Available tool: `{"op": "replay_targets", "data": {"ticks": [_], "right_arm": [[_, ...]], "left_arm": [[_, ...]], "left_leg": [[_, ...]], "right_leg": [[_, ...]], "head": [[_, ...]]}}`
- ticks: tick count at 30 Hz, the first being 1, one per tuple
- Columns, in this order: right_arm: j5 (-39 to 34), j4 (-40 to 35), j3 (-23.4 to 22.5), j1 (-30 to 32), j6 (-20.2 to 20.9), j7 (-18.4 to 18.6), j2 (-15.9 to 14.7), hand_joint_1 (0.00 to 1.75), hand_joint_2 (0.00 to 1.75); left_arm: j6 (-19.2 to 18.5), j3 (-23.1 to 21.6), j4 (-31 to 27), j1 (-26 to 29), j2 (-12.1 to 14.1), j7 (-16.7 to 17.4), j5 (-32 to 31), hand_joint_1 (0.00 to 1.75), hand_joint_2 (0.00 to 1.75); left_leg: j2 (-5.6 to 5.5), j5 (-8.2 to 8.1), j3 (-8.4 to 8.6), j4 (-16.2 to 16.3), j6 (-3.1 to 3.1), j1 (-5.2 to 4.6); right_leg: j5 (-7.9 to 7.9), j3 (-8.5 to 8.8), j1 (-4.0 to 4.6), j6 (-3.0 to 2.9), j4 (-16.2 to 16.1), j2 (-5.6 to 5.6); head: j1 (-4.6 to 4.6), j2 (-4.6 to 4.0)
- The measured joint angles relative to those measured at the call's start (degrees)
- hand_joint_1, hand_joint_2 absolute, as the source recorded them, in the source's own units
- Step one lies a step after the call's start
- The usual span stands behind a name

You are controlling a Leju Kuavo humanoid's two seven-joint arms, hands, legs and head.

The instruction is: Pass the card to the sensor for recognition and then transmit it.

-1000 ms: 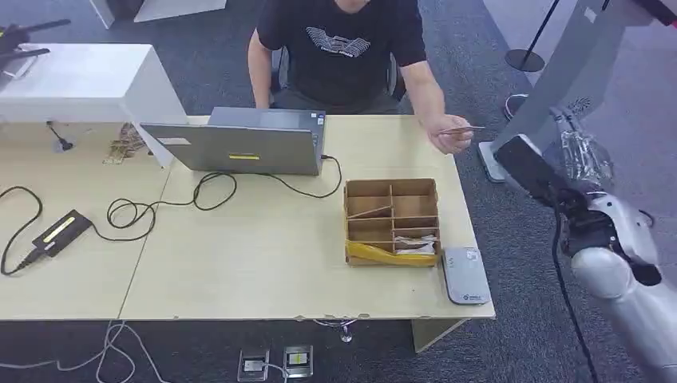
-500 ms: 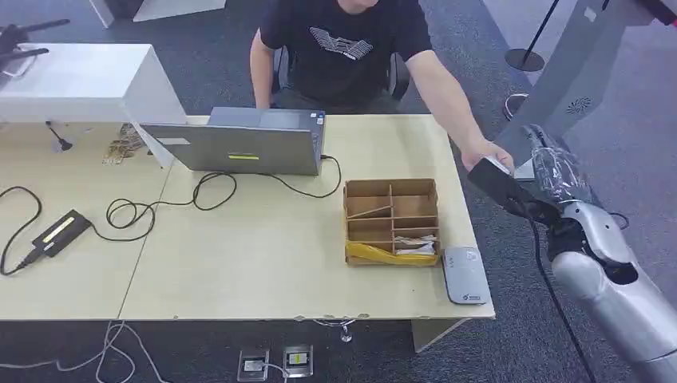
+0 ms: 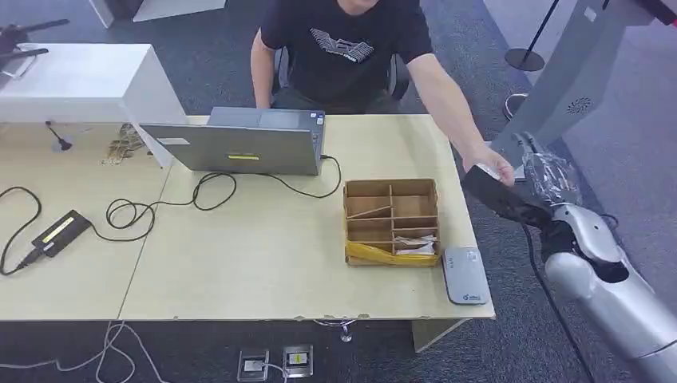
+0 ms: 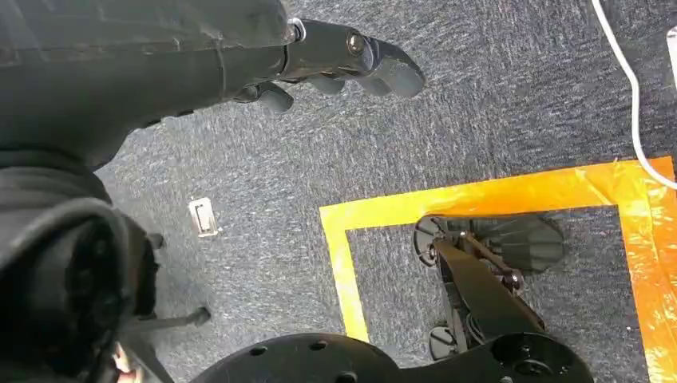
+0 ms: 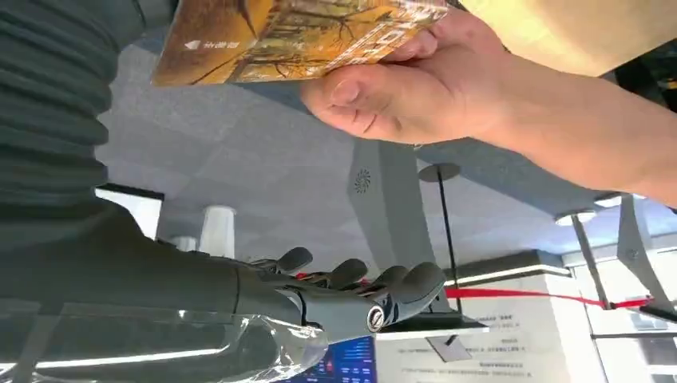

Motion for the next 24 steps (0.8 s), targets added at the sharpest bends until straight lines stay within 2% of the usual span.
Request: {"op": "replay_targets", "data": {"ticks": [3,4,5,6,24], "right_arm": [[0.42,0.33,0.17,-0.02,-0.46,-0.02,0.00,0.00,1.75],[0.85,0.41,0.33,-0.04,-0.92,-0.02,0.00,0.16,1.75],[1.14,0.48,0.42,-0.05,-1.38,-0.04,0.00,1.68,1.75],[1.29,0.57,0.48,-0.08,-1.90,-0.04,0.00,1.75,1.75],[2.34,2.03,0.92,-2.30,-3.78,-0.74,-0.53,1.75,1.75]], "left_arm": [[0.00,0.00,0.00,0.00,-0.02,0.00,-0.09,0.00,0.00],[0.00,0.00,0.00,0.00,0.00,0.04,-0.15,0.00,0.00],[0.00,0.02,0.00,0.00,0.00,0.09,-0.18,0.00,0.00],[0.00,0.09,0.00,0.00,0.00,0.11,-0.17,0.00,0.00],[0.00,3.08,0.00,0.36,-0.04,0.17,-1.31,0.00,0.00]], "left_leg": [[0.00,0.00,0.00,0.00,0.00,0.00],[0.00,0.00,0.00,0.00,0.00,0.00],[0.01,0.00,0.00,0.00,0.00,0.00],[0.01,0.00,0.00,0.00,0.00,0.00],[-0.01,0.00,0.00,0.01,0.00,-0.01]], "right_leg": [[0.00,0.00,0.00,0.00,0.00,0.00],[0.00,0.01,0.00,0.00,0.00,0.00],[0.00,0.00,-0.01,0.00,0.00,0.00],[0.00,0.00,-0.01,0.00,0.00,0.00],[0.00,0.00,-0.01,0.00,0.00,0.00]], "head": [[0.00,0.00],[0.00,0.00],[0.00,0.00],[0.00,0.00],[0.02,0.00]]}}
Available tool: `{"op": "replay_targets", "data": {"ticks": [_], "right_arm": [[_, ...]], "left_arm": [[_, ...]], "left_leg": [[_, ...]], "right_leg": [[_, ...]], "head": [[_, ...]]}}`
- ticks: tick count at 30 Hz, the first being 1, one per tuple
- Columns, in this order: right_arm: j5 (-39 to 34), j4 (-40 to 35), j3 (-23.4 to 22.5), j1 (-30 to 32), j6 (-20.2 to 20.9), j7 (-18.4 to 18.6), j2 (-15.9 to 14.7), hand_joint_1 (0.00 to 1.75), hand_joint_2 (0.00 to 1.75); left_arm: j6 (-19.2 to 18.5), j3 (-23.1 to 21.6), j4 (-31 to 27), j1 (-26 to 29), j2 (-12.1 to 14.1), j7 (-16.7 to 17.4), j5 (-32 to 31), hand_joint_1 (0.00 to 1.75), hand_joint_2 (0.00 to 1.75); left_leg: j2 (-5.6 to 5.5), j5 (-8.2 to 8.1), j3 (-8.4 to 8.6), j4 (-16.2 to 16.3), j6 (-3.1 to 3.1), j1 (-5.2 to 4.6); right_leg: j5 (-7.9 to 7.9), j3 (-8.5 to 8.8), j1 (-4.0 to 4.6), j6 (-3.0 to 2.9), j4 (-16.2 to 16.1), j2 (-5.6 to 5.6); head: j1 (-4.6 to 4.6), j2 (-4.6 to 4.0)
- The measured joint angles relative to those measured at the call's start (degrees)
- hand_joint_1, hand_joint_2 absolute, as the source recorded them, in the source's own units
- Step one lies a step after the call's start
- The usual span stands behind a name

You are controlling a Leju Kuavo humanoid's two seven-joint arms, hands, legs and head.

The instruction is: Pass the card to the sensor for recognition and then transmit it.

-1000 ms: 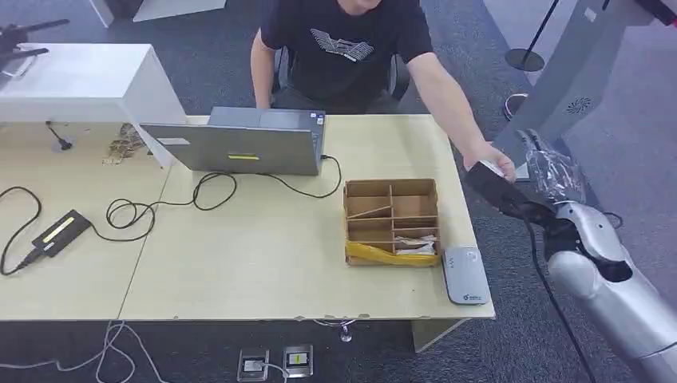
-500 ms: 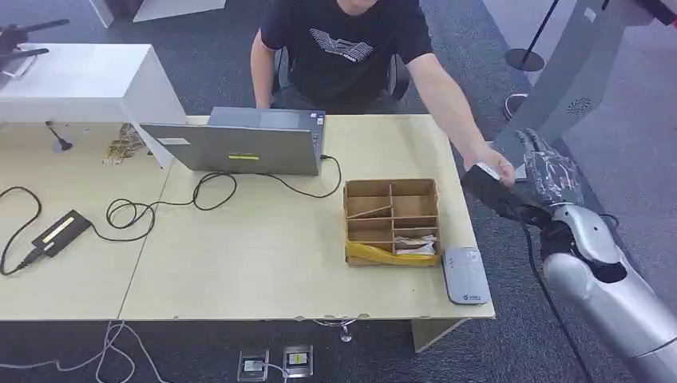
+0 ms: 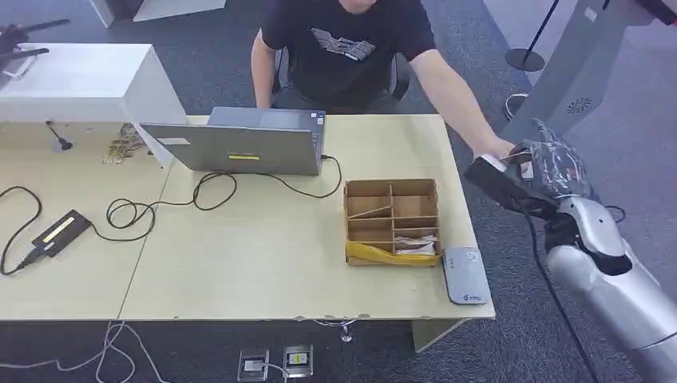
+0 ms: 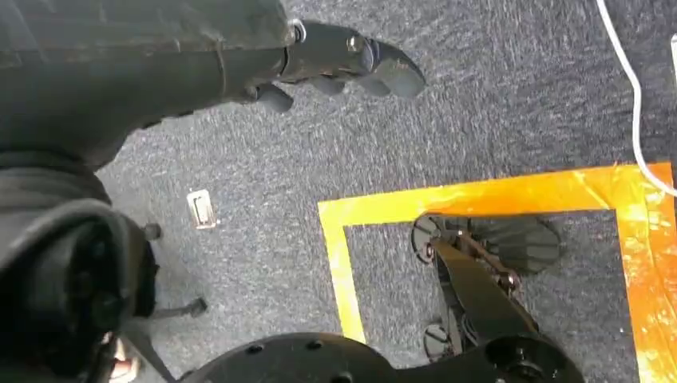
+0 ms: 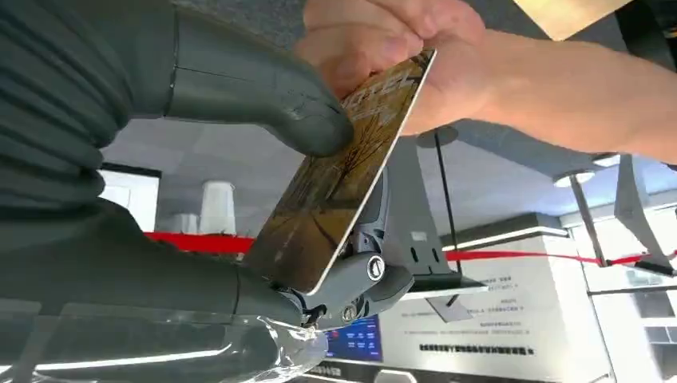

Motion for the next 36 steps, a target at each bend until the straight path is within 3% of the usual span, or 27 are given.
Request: {"op": "replay_targets", "data": {"ticks": [23,36], "right_arm": [[0.79,-3.59,-1.92,3.04,-1.25,1.92,-3.67,1.75,1.75],[4.72,-9.16,-4.35,12.42,-2.67,3.96,-5.22,1.75,1.75]], "left_arm": [[0.00,1.71,0.00,0.55,0.02,0.00,-2.89,0.00,0.00],[0.00,3.91,0.00,0.98,0.02,-0.02,-4.76,0.00,0.00]], "left_leg": [[0.09,-0.01,0.03,0.00,0.00,0.00],[0.08,-0.01,0.03,0.00,0.00,0.00]], "right_leg": [[0.00,-0.02,0.00,0.00,0.00,0.04],[0.00,-0.01,0.01,0.00,-0.01,0.03]], "head": [[-0.02,0.00],[-0.02,0.00]]}}
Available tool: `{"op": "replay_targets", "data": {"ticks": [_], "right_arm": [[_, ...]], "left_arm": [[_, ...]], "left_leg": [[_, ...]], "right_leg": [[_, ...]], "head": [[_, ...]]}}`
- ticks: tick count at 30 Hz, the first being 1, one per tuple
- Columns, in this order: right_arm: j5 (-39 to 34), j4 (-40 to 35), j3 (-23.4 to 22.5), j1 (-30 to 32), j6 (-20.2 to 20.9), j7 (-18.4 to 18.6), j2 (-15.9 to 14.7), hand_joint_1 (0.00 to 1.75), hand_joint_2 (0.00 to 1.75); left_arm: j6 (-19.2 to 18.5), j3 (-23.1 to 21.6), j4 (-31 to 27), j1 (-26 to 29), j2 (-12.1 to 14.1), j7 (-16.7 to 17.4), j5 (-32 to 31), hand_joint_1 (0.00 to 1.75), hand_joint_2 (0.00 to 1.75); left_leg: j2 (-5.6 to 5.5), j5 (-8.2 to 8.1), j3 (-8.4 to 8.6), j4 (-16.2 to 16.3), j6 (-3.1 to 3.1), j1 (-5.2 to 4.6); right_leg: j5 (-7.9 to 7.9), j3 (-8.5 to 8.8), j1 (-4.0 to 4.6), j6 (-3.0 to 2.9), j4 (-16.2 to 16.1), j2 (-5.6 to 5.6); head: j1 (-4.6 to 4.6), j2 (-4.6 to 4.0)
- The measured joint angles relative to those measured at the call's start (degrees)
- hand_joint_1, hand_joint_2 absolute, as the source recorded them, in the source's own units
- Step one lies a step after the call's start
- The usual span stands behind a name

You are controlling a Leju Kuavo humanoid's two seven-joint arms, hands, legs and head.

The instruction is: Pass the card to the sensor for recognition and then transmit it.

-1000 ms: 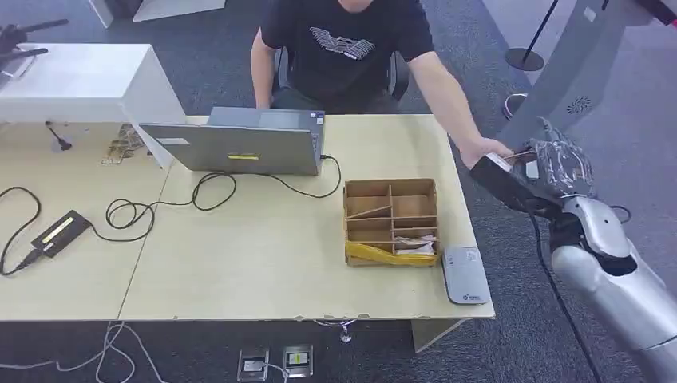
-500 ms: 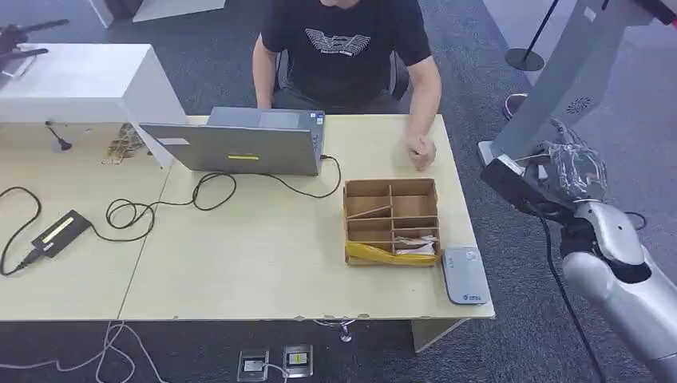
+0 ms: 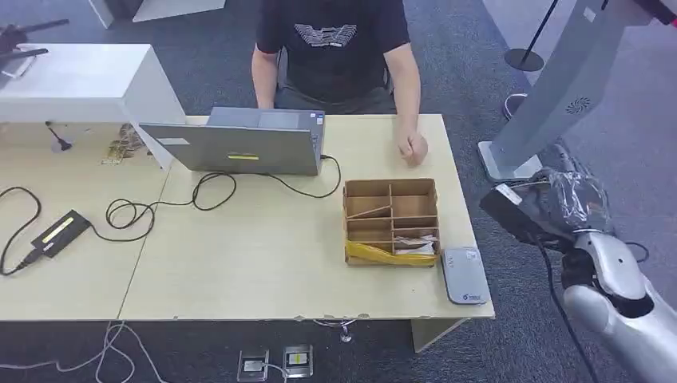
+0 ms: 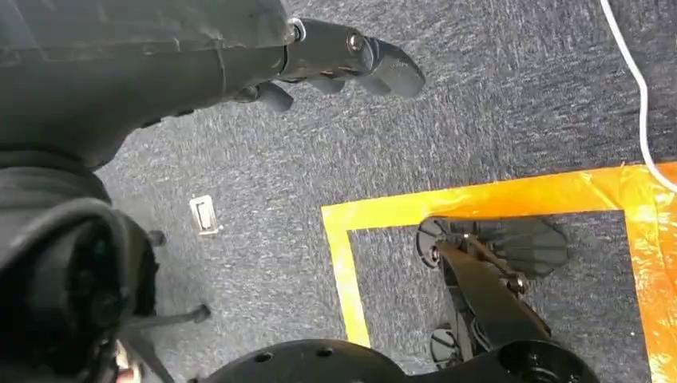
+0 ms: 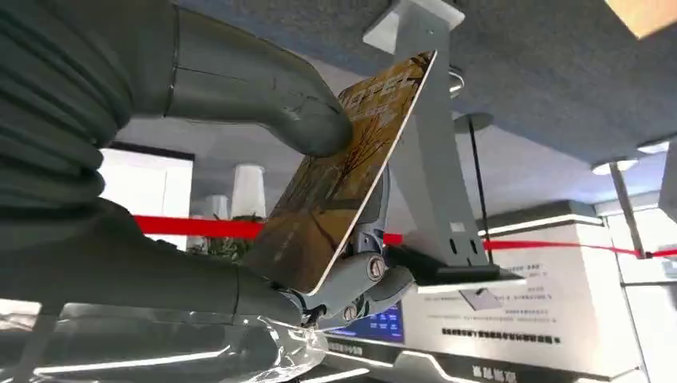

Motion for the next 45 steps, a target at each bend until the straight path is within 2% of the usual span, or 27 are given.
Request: {"op": "replay_targets", "data": {"ticks": [4,17,24,39,45], "right_arm": [[0.07,-0.37,-0.02,3.00,-0.50,-0.20,-0.04,1.75,1.75],[0.24,-0.31,0.46,7.29,-1.03,-1.55,0.04,1.75,1.75],[-0.94,0.83,1.33,7.50,-2.01,-3.96,0.96,1.75,1.75],[-2.80,5.53,5.71,6.83,-2.08,-5.62,3.37,1.75,1.75],[-3.56,8.11,7.19,6.28,-2.69,-7.41,4.39,1.75,1.75]], "left_arm": [[0.00,0.70,0.00,0.25,0.02,0.00,-0.53,0.00,0.00],[0.00,1.86,0.00,0.24,0.57,0.00,-3.04,0.00,0.00],[0.00,3.13,0.00,0.27,0.63,0.00,-3.60,0.00,0.00],[0.00,5.51,0.00,0.41,0.63,1.01,-5.57,0.00,0.00],[0.00,5.99,0.00,0.50,0.63,1.07,-6.19,0.00,0.00]], "left_leg": [[0.01,0.00,0.00,0.00,0.00,0.00],[0.03,-0.01,0.01,0.00,0.00,0.00],[0.03,-0.01,0.00,-0.01,0.00,0.00],[0.02,-0.01,-0.02,-0.01,0.00,0.00],[0.02,-0.01,-0.02,-0.01,0.00,0.00]], "right_leg": [[0.00,-0.01,0.00,0.00,0.00,0.01],[0.00,-0.01,0.00,0.00,0.00,0.10],[0.00,0.00,0.00,0.00,0.00,0.11],[0.00,0.00,0.00,0.00,0.00,0.10],[0.00,0.00,0.00,0.00,0.01,0.10]], "head": [[0.00,0.00],[0.00,0.00],[0.00,0.00],[0.00,0.00],[0.00,0.00]]}}
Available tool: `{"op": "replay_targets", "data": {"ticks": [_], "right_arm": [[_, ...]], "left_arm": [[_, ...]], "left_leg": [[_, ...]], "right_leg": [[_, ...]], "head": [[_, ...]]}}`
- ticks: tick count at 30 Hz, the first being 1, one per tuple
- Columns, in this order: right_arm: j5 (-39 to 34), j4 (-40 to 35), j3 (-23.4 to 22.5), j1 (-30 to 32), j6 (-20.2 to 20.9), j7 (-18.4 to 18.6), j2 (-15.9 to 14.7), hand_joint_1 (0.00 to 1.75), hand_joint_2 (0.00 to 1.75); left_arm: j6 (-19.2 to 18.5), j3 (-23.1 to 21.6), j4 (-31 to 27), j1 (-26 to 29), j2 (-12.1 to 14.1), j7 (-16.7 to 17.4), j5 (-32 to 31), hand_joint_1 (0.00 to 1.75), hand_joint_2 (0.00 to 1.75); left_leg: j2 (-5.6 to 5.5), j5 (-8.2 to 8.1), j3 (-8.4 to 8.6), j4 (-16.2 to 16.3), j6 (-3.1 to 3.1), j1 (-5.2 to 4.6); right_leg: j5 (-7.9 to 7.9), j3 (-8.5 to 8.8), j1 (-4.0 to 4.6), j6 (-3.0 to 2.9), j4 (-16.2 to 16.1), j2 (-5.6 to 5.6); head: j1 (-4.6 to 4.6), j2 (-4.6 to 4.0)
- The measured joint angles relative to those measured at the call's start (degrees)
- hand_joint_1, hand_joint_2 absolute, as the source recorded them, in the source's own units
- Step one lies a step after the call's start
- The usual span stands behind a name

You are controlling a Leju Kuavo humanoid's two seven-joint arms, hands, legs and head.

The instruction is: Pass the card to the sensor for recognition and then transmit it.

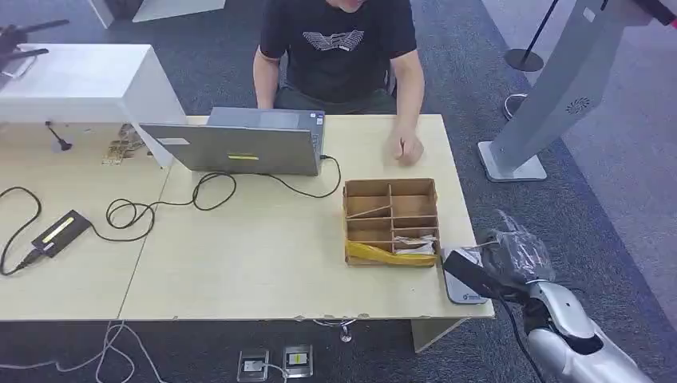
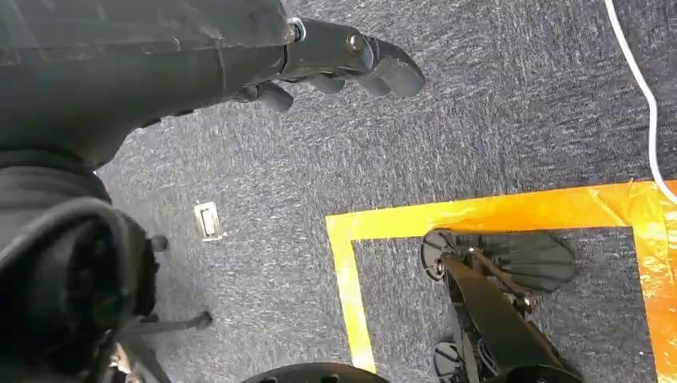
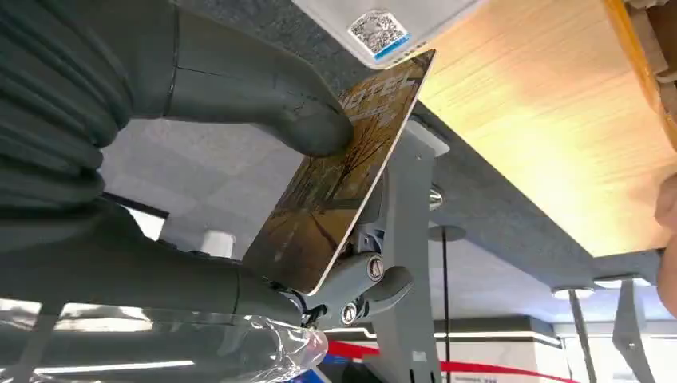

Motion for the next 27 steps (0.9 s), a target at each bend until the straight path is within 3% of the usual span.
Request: {"op": "replay_targets", "data": {"ticks": [27], "right_arm": [[-4.68,12.26,4.02,-2.44,-2.69,-3.84,4.59,1.75,1.75]], "left_arm": [[0.00,4.17,0.00,0.03,0.00,1.01,-5.36,0.00,0.00]], "left_leg": [[0.23,0.00,0.19,0.00,0.00,0.00]], "right_leg": [[0.02,0.09,0.00,0.02,0.00,0.17]], "head": [[0.02,0.00]]}}
